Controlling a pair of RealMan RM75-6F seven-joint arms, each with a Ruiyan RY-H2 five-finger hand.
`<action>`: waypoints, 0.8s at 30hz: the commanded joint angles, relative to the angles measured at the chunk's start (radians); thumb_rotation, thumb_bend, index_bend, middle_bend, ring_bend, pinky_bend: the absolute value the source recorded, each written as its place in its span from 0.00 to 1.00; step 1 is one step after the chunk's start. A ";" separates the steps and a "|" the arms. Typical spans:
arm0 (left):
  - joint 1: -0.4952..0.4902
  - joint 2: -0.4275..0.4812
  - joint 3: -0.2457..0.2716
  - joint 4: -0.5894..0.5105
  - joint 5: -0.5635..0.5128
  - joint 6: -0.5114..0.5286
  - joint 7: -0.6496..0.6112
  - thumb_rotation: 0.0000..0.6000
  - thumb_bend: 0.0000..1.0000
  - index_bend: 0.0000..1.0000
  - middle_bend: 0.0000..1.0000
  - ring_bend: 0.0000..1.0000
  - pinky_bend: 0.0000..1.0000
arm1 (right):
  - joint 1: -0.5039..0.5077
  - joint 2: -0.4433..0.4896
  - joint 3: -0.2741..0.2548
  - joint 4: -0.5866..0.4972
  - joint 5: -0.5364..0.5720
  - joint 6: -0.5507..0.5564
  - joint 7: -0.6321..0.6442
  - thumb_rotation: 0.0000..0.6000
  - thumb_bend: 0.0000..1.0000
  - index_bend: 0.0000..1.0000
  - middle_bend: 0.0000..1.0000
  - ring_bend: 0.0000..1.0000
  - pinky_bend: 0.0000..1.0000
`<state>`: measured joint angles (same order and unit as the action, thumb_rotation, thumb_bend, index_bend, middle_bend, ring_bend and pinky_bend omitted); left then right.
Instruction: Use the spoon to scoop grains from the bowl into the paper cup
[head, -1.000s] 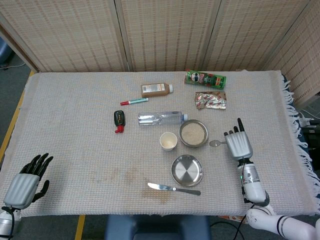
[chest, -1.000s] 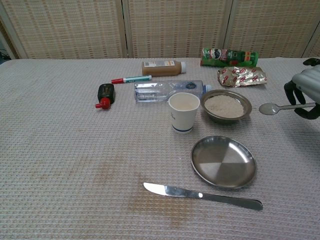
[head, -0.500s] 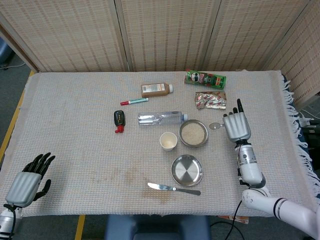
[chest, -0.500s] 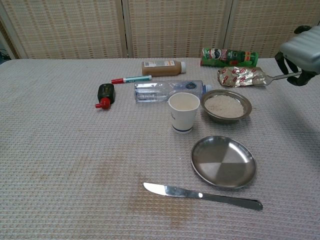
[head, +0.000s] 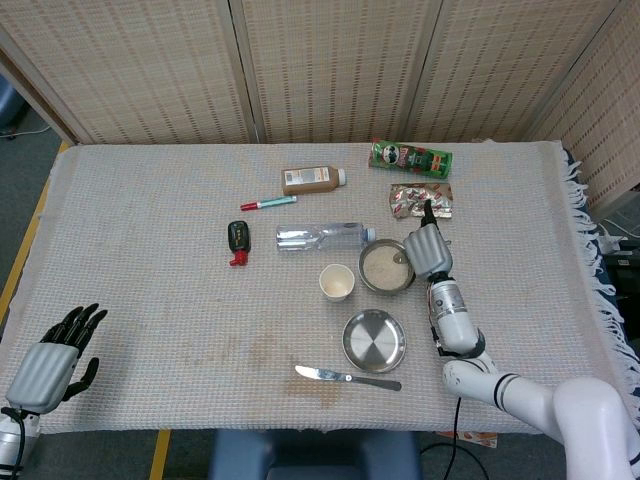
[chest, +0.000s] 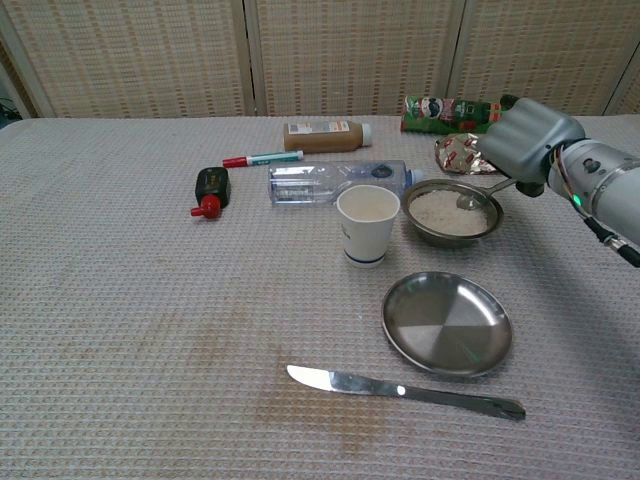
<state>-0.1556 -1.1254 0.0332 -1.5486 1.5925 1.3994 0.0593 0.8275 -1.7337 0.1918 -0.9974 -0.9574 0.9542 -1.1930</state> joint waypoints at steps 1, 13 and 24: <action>-0.002 0.000 -0.001 0.000 0.002 0.002 -0.002 1.00 0.51 0.00 0.00 0.00 0.21 | 0.011 -0.014 -0.008 0.011 0.001 -0.005 -0.006 1.00 0.35 0.71 0.55 0.28 0.07; -0.005 -0.001 -0.001 0.004 0.000 -0.003 -0.005 1.00 0.51 0.00 0.00 0.00 0.21 | 0.016 -0.012 -0.027 -0.024 0.001 -0.022 0.049 1.00 0.35 0.71 0.55 0.28 0.07; -0.003 -0.002 -0.002 0.001 0.003 0.007 0.003 1.00 0.51 0.00 0.00 0.00 0.21 | 0.004 0.048 -0.009 -0.112 0.043 -0.034 0.128 1.00 0.35 0.71 0.55 0.28 0.07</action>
<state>-0.1589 -1.1262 0.0316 -1.5476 1.5952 1.4052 0.0599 0.8340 -1.6963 0.1756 -1.0947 -0.9268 0.9299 -1.0821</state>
